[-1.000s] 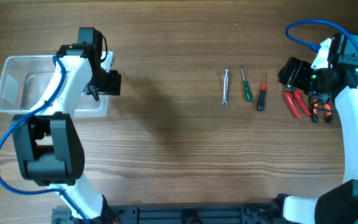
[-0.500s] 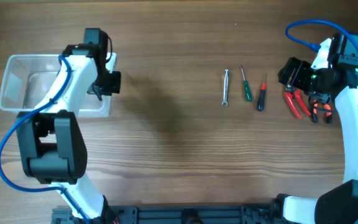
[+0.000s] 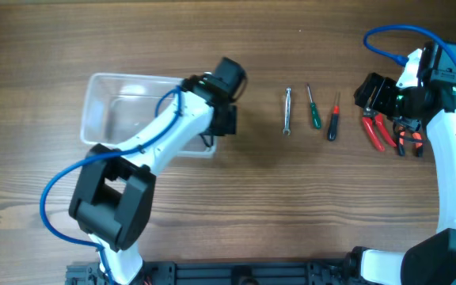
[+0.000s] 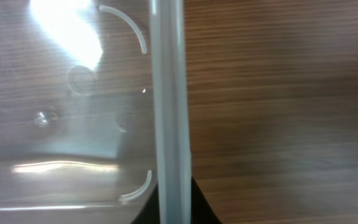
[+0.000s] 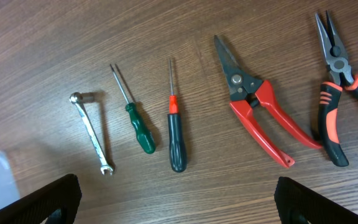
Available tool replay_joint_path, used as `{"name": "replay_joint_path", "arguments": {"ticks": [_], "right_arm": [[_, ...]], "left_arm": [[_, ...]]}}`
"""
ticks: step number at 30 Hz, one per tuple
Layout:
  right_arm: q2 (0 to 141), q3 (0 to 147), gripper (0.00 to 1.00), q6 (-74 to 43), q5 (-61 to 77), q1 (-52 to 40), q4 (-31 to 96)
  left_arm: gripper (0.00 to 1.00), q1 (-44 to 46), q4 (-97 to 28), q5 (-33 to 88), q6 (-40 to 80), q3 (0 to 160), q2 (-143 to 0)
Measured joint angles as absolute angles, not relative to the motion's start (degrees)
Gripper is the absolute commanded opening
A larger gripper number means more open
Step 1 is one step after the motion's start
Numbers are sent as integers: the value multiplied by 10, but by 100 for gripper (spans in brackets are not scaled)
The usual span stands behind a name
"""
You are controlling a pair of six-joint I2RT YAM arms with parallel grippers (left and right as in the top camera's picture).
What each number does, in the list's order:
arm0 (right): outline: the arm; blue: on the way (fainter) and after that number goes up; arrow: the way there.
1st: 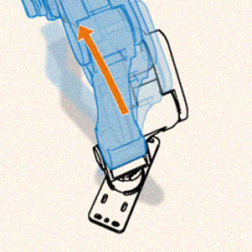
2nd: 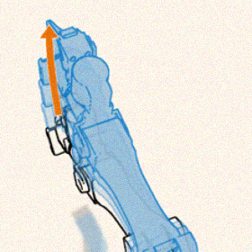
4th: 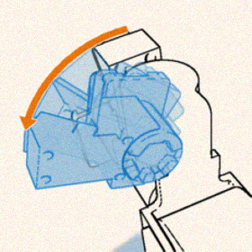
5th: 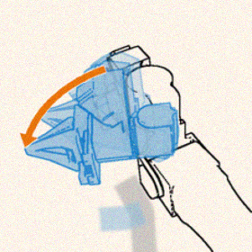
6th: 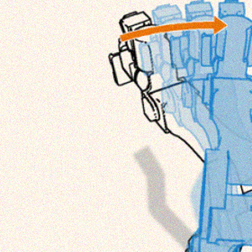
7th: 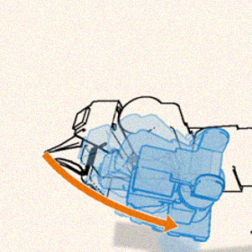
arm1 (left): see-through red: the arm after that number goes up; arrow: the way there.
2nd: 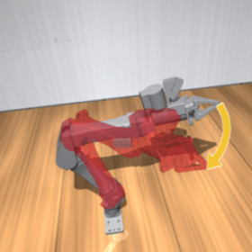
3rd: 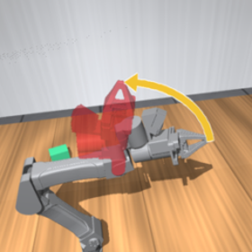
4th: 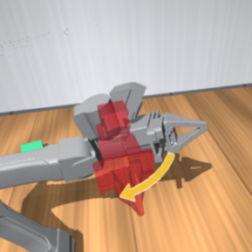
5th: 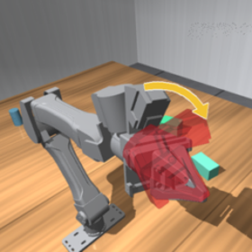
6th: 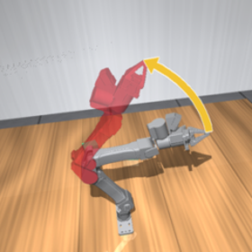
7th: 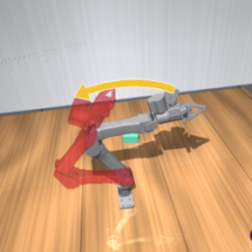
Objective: Pack container
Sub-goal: 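Push the clear container rightward toward the tools with the left gripper, then nudge the container's left edge to center it with the left gripper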
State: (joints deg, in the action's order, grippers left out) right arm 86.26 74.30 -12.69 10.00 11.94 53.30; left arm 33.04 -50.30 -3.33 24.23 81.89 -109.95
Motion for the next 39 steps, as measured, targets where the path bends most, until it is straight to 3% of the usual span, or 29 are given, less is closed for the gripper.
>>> {"name": "replay_joint_path", "arguments": {"ticks": [9,18,28,33,36,38,39], "right_arm": [[863,743,100,-127,100,119,531],[863,743,100,-127,100,119,531],[863,743,100,-127,100,119,531],[863,743,100,-127,100,119,531],[863,743,100,-127,100,119,531],[863,743,100,-127,100,119,532],[863,743,100,-127,100,119,532]], "left_arm": [[5,413,-417,-33,356,819,-1100],[43,415,-385,24,409,819,-1100],[37,416,-372,42,416,820,-1100],[41,403,-392,33,369,848,-1078],[24,377,-411,1,330,857,-1026],[22,352,-441,-33,293,864,-984],[26,337,-462,-56,277,865,-964]]}}
